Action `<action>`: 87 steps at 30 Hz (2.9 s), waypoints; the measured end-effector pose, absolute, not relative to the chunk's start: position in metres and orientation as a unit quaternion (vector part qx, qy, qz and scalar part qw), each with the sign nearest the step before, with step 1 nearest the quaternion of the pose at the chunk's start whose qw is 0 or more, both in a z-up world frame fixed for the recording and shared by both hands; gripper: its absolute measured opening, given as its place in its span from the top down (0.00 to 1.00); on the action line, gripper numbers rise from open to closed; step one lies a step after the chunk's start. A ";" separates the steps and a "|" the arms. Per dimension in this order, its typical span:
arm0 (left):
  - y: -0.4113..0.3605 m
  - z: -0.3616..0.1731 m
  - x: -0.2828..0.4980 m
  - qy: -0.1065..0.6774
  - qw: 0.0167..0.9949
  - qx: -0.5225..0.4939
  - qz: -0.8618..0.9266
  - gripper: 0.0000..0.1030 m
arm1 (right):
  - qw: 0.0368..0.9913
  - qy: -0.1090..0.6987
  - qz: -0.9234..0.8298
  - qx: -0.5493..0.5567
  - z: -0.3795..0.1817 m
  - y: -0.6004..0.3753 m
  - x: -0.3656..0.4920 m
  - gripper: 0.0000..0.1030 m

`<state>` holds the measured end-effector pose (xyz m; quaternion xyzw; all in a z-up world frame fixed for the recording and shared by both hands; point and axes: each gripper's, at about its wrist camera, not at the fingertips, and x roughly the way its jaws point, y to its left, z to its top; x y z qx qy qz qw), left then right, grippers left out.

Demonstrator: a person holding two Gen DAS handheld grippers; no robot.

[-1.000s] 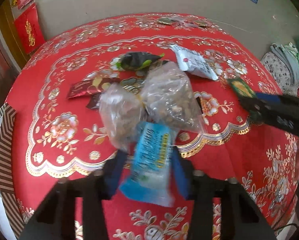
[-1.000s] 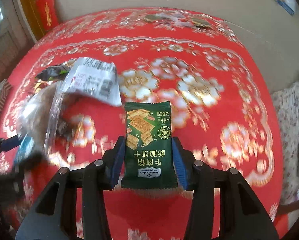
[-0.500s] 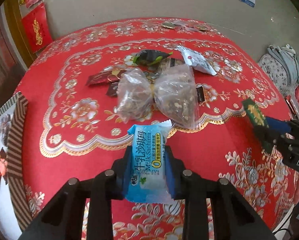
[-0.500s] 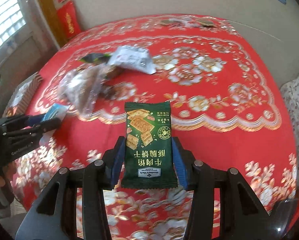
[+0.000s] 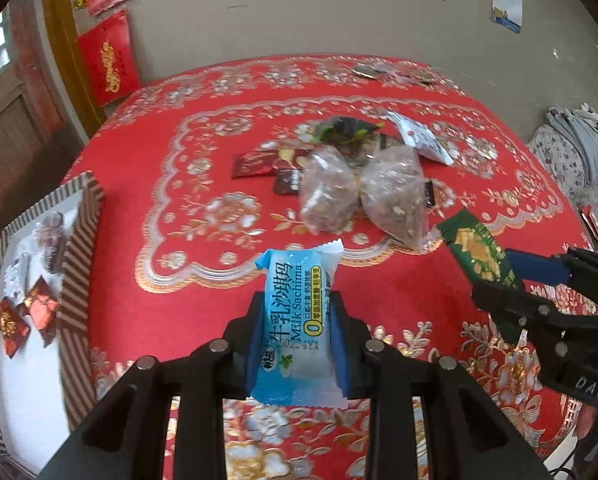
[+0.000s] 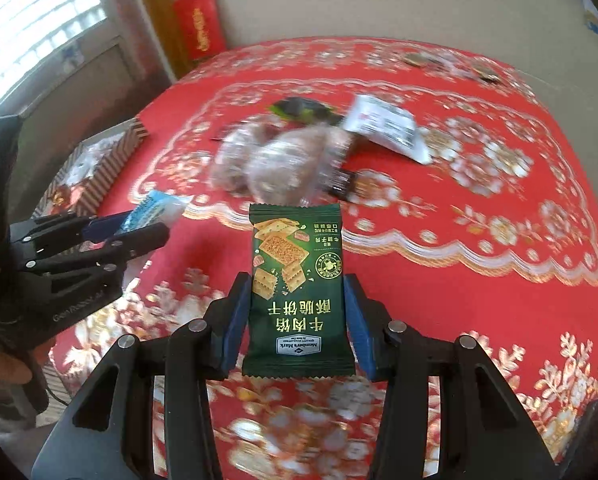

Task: Organize snacks
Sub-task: 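Carry both snacks to the white tray and open both tools to release them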

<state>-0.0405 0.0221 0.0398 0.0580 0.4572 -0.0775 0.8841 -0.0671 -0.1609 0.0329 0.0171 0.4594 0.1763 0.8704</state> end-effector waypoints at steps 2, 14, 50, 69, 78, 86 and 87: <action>0.028 0.042 -0.042 0.455 0.886 0.056 -0.074 0.69 | 0.870 0.456 0.186 0.012 0.037 -0.149 -0.067 0.56; 0.083 0.060 -0.048 0.438 0.898 0.034 -0.035 0.69 | 0.864 0.447 0.233 -0.020 0.054 -0.083 -0.059 0.56; 0.280 0.047 -0.075 0.442 0.888 -0.044 0.120 0.69 | 0.812 0.434 0.375 -0.109 0.071 0.128 -0.050 0.56; 0.311 0.030 -0.088 0.457 0.875 -0.059 0.146 0.69 | 0.776 0.458 0.408 -0.148 0.048 0.185 -0.064 0.56; 0.315 0.021 -0.087 0.466 0.869 -0.058 0.154 0.69 | 0.767 0.475 0.402 -0.157 0.027 0.196 -0.060 0.56; 0.319 0.016 -0.088 0.470 0.864 -0.066 0.168 0.60 | 0.764 0.479 0.404 -0.152 0.023 0.199 -0.060 0.55; 0.320 0.016 -0.089 0.471 0.863 -0.068 0.171 0.56 | 0.765 0.479 0.404 -0.151 0.023 0.199 -0.060 0.55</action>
